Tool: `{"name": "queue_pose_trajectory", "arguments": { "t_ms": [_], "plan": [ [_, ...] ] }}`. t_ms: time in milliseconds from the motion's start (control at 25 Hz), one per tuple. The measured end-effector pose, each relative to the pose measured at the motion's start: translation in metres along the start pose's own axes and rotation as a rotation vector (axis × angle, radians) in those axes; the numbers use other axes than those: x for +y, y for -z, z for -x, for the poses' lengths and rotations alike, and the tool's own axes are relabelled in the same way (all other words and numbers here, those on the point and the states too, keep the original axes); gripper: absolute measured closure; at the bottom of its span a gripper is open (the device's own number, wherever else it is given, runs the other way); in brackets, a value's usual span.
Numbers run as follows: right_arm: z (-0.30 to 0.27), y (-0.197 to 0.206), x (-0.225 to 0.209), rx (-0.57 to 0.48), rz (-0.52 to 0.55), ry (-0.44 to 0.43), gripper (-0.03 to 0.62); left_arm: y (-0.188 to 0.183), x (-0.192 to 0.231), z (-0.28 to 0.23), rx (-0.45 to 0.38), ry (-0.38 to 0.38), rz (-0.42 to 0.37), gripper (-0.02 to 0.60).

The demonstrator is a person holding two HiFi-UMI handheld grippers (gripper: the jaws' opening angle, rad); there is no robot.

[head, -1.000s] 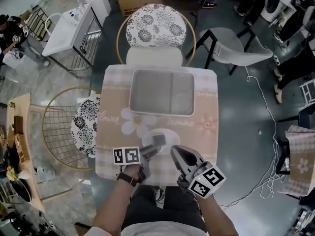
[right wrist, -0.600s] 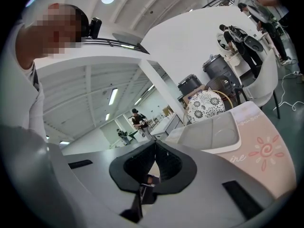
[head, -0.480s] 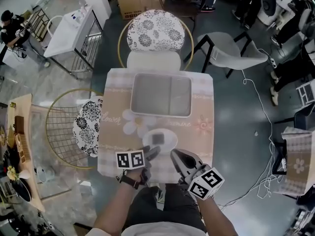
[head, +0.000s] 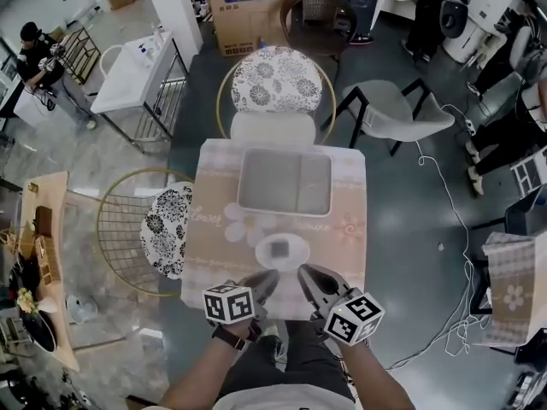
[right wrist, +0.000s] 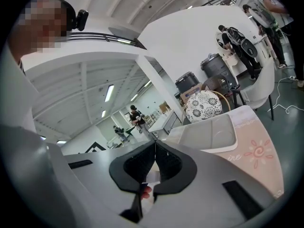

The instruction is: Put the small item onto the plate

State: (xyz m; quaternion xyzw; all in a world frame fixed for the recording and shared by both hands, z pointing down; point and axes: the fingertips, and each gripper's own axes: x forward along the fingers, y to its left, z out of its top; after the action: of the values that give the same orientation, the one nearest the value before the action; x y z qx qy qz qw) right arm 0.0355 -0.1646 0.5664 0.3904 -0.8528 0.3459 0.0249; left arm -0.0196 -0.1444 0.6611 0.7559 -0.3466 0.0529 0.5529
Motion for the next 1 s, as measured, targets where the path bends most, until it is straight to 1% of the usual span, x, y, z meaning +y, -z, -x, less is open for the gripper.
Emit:
{"name": "queue_pose_trajectory", "arguments": {
  "t_ms": [80,240,320,440,560,640,720,800,1000],
  "plan": [
    [0.004,-0.006,0.009,-0.002,0.01,-0.006,0.58,-0.005,-0.023,0.01,-0.026,0.041,-0.033,0.578],
    [0.01,-0.023,0.025,-0.021,0.041,-0.02,0.58,-0.013,-0.06,0.029,-0.056,0.068,-0.089,0.578],
    [0.014,-0.029,0.033,-0.03,0.057,-0.027,0.58,-0.018,-0.075,0.039,-0.074,0.07,-0.129,0.578],
    [0.02,-0.038,0.043,-0.047,0.085,-0.025,0.58,-0.029,-0.095,0.055,-0.122,0.052,-0.23,0.577],
    [0.027,-0.05,0.055,-0.072,0.126,-0.014,0.58,-0.046,-0.116,0.074,-0.212,0.042,-0.36,0.577],
    [0.031,-0.059,0.065,-0.091,0.168,-0.01,0.58,-0.057,-0.13,0.087,-0.267,0.02,-0.445,0.577],
    [0.033,-0.069,0.078,-0.109,0.211,-0.007,0.58,-0.068,-0.143,0.098,-0.314,0.0,-0.507,0.577],
    [0.036,-0.078,0.09,-0.128,0.243,-0.003,0.58,-0.076,-0.155,0.109,-0.352,-0.012,-0.542,0.577],
    [0.047,-0.09,0.117,-0.167,0.283,-0.006,0.58,-0.083,-0.179,0.135,-0.419,0.004,-0.564,0.578]
  ]
}}
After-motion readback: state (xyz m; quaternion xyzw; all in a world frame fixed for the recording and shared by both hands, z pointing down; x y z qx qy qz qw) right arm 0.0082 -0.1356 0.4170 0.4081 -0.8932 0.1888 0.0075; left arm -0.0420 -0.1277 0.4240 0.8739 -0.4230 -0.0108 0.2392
